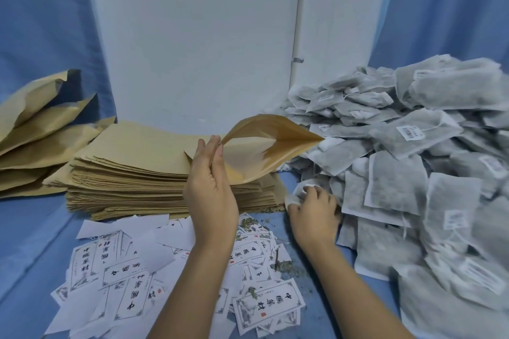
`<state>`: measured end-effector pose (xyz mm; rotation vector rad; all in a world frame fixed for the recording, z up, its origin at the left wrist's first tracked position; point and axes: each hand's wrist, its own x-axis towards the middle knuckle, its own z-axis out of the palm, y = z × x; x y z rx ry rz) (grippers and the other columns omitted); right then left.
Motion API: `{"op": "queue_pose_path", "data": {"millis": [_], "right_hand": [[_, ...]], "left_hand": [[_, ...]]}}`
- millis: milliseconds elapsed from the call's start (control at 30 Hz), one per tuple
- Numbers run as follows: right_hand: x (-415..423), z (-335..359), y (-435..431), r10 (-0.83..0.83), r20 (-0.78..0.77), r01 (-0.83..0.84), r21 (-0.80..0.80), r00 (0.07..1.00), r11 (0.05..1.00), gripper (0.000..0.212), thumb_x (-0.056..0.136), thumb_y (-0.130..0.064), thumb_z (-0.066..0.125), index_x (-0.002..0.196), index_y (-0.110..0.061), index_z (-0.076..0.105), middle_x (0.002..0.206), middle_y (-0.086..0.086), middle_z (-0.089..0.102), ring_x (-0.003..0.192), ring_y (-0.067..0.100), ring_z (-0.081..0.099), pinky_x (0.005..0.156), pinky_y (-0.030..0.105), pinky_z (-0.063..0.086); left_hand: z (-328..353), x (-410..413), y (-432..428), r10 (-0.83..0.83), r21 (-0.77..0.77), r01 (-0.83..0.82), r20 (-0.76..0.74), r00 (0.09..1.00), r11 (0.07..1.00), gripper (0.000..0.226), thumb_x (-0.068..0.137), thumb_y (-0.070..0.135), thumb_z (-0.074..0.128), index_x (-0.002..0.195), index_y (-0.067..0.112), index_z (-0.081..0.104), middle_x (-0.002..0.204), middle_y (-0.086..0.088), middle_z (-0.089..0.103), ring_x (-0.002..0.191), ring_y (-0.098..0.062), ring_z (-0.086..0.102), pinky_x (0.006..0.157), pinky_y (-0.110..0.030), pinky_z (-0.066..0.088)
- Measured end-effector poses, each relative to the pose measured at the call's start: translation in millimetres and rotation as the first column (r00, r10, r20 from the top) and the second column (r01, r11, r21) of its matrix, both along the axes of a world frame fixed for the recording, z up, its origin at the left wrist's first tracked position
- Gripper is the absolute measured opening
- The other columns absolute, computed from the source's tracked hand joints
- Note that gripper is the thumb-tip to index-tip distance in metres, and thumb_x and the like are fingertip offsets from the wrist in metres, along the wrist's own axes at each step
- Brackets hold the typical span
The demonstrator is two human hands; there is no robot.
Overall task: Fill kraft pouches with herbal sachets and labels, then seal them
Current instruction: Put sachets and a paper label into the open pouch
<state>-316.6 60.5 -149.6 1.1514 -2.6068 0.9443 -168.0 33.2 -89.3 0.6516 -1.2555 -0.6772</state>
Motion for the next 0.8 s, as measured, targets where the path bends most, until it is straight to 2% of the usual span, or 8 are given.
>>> {"op": "queue_pose_path", "data": {"millis": [167,267,333,567,667,700,733,800], "right_hand": [[-3.7,22.8,-6.0,0.343,0.436,0.027,-0.649,0.832,0.760,0.079,0.083,-0.006,0.055,0.148,-0.034,0.020,0.107,0.011,0.051,0.092,0.026,0.054,0.083,0.048,0.050],[-15.4,31.3,-8.8,0.534,0.659,0.241,-0.721,0.530,0.650,0.078,0.088,-0.001,0.051,0.147,-0.037,0.015,0.102,0.009,0.055,0.088,0.021,0.056,0.078,0.036,0.052],[-20.3,30.5,-5.9,0.541,0.688,0.268,-0.705,0.483,0.657,0.077,0.089,0.001,0.049,0.148,-0.036,0.017,0.093,0.007,0.055,0.080,0.020,0.053,0.070,0.028,0.048],[-27.8,25.7,-4.2,0.433,0.607,0.178,-0.694,0.666,0.698,0.057,0.094,-0.008,0.048,0.148,-0.021,0.034,0.140,-0.012,0.046,0.101,0.002,0.058,0.086,0.019,0.044],[-19.9,21.2,-2.0,0.369,0.520,0.166,-0.722,0.770,0.672,0.046,0.094,-0.011,0.049,0.140,-0.015,0.048,0.124,0.001,0.062,0.092,0.004,0.059,0.079,0.006,0.044],[-15.0,20.9,-2.6,0.343,0.485,0.154,-0.728,0.804,0.669,0.043,0.094,-0.013,0.050,0.137,-0.015,0.052,0.117,0.008,0.063,0.095,0.000,0.028,0.061,0.012,0.048],[-9.1,20.7,-3.0,0.321,0.448,0.130,-0.727,0.835,0.674,0.040,0.094,-0.017,0.050,0.133,-0.016,0.057,0.112,0.009,0.065,0.056,-0.007,0.039,0.057,0.011,0.046],[3.5,21.3,-4.3,0.316,0.371,0.069,-0.736,0.873,0.673,0.032,0.095,-0.021,0.048,0.121,-0.016,0.066,0.095,-0.008,0.073,0.065,-0.006,0.057,0.061,0.008,0.045]], "left_hand": [[-0.5,0.2,-2.7,-0.005,0.016,0.005,-0.027,1.000,1.000,0.026,0.100,0.020,0.044,0.121,0.022,0.058,0.115,0.027,0.051,0.125,0.002,0.041,0.094,0.003,0.030],[-0.6,1.0,-2.7,0.004,0.024,-0.003,-0.019,1.000,1.000,0.029,0.100,0.021,0.044,0.122,0.015,0.061,0.116,0.022,0.053,0.124,0.000,0.044,0.095,0.000,0.032],[-1.1,1.7,-2.5,0.016,0.024,-0.016,-0.009,1.000,1.000,0.029,0.100,0.022,0.045,0.122,0.015,0.062,0.118,0.016,0.058,0.124,-0.005,0.048,0.098,-0.006,0.036],[-0.6,2.5,-1.2,0.034,0.044,-0.034,0.002,0.999,0.998,0.030,0.099,0.025,0.045,0.120,0.015,0.064,0.118,0.003,0.065,0.115,-0.007,0.055,0.098,-0.024,0.041],[1.2,4.2,-2.5,0.060,0.043,-0.059,-0.012,0.998,0.997,0.030,0.099,0.025,0.045,0.119,0.013,0.064,0.112,0.008,0.063,0.110,-0.002,0.053,0.095,-0.014,0.041],[2.2,4.6,-2.8,0.066,0.042,-0.065,-0.020,0.998,0.997,0.029,0.100,0.024,0.045,0.119,0.013,0.064,0.111,0.008,0.063,0.110,-0.002,0.053,0.094,-0.012,0.041],[2.9,5.6,-3.1,0.071,0.041,-0.070,-0.029,0.997,0.997,0.029,0.100,0.024,0.045,0.119,0.013,0.064,0.111,0.008,0.064,0.109,-0.002,0.054,0.096,-0.014,0.041],[4.5,7.6,-3.8,0.094,0.041,-0.092,-0.042,0.995,0.995,0.029,0.100,0.024,0.045,0.118,0.013,0.064,0.111,0.005,0.065,0.109,-0.004,0.056,0.098,-0.020,0.042]]}}
